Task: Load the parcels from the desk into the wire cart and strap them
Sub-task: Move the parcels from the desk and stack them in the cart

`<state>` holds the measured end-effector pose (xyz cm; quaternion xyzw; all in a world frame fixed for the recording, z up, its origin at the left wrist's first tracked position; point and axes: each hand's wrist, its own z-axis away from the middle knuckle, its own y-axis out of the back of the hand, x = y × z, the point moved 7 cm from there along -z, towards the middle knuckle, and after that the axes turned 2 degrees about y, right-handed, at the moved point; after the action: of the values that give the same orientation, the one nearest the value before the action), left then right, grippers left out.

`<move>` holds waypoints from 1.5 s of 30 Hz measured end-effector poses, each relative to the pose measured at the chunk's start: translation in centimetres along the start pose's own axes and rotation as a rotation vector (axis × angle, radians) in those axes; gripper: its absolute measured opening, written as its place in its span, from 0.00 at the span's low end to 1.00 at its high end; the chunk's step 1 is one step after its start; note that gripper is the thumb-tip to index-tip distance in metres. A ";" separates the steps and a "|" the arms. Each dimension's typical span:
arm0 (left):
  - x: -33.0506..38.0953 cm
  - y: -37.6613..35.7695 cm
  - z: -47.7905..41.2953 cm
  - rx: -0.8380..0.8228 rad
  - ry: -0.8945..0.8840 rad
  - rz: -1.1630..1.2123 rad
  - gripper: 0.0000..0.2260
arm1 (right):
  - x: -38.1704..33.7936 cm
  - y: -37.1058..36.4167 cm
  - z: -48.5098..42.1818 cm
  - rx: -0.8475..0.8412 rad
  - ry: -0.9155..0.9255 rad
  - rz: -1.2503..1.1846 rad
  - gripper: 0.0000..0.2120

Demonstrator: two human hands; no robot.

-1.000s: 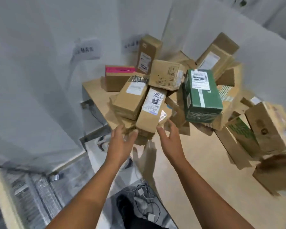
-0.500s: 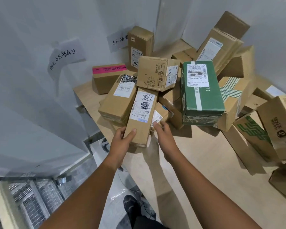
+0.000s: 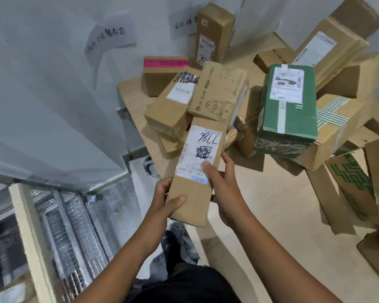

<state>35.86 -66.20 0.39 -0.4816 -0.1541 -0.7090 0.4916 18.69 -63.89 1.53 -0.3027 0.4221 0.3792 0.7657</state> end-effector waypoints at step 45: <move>-16.4 55.9 25.9 1.556 -0.054 0.897 0.20 | 38.1 -72.4 10.8 -1.512 -0.143 1.270 0.16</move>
<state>97.77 -65.54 -14.95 -0.0440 -0.4000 -0.1340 0.9056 97.30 -81.31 -16.53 -0.4058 0.1055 0.9065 0.0490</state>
